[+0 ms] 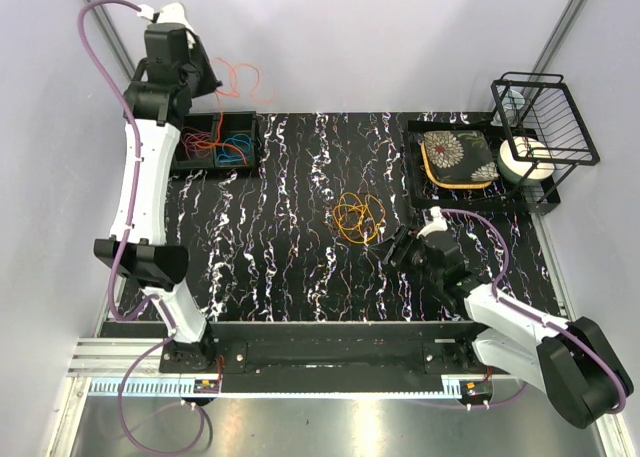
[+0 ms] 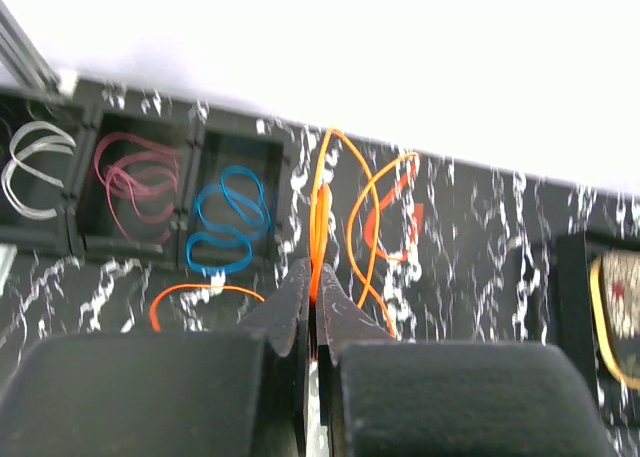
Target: Untangle the cables
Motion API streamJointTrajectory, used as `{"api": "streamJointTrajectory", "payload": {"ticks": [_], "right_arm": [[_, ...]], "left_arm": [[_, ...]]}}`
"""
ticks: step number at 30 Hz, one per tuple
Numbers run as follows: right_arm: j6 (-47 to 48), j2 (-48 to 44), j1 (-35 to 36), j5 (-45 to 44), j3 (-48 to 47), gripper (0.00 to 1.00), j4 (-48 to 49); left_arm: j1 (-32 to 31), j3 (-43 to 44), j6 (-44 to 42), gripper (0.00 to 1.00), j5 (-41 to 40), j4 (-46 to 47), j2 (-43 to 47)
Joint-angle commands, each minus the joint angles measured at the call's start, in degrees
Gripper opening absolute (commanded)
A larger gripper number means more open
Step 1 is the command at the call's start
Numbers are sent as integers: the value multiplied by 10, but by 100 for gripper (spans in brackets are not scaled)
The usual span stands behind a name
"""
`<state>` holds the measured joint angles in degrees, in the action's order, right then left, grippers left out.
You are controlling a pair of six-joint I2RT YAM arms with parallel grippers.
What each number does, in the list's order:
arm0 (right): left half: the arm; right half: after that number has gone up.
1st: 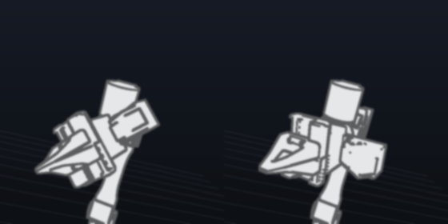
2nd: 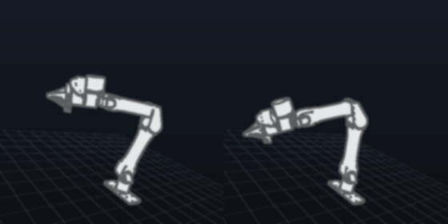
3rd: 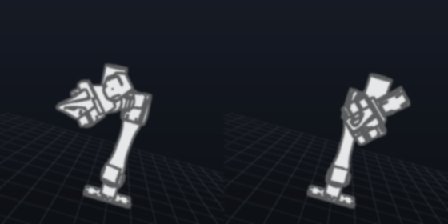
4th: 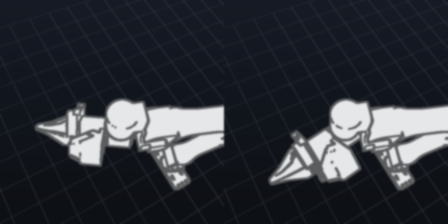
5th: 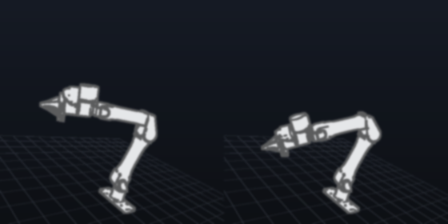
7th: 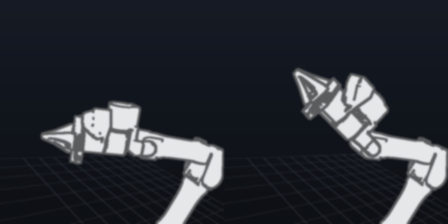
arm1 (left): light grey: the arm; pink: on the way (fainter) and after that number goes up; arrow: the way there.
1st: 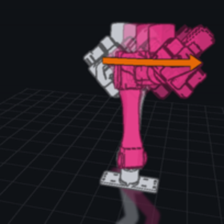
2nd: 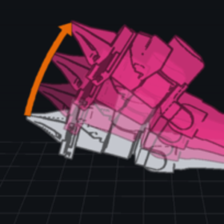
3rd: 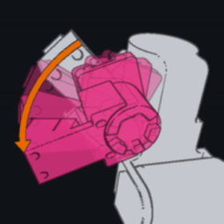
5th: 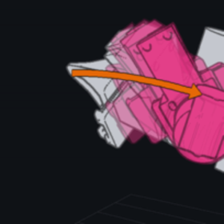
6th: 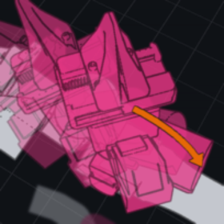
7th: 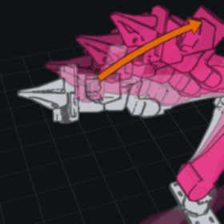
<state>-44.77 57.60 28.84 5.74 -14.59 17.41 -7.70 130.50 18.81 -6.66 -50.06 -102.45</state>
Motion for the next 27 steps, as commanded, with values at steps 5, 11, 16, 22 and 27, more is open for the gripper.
{"api": "streamJointTrajectory", "payload": {"ticks": [5, 11, 16, 22, 27], "right_arm": [[10, 24, -15, 23, -29, 72, 35], [11, 49, -27, 38, -40, 71, 38], [9, 62, -39, 51, -46, 71, 39], [7, 73, -47, 64, -48, 70, 45], [6, 80, -54, 74, -49, 70, 49]], "left_arm": [[46, 20, 3, 0, 47, 196, -53], [60, 29, 33, 0, 61, 294, -118], [60, 44, 31, 0, 49, 326, -167], [60, 3, 32, 0, 56, 374, -192], [60, -22, 42, 0, 97, 407, -205]]}}
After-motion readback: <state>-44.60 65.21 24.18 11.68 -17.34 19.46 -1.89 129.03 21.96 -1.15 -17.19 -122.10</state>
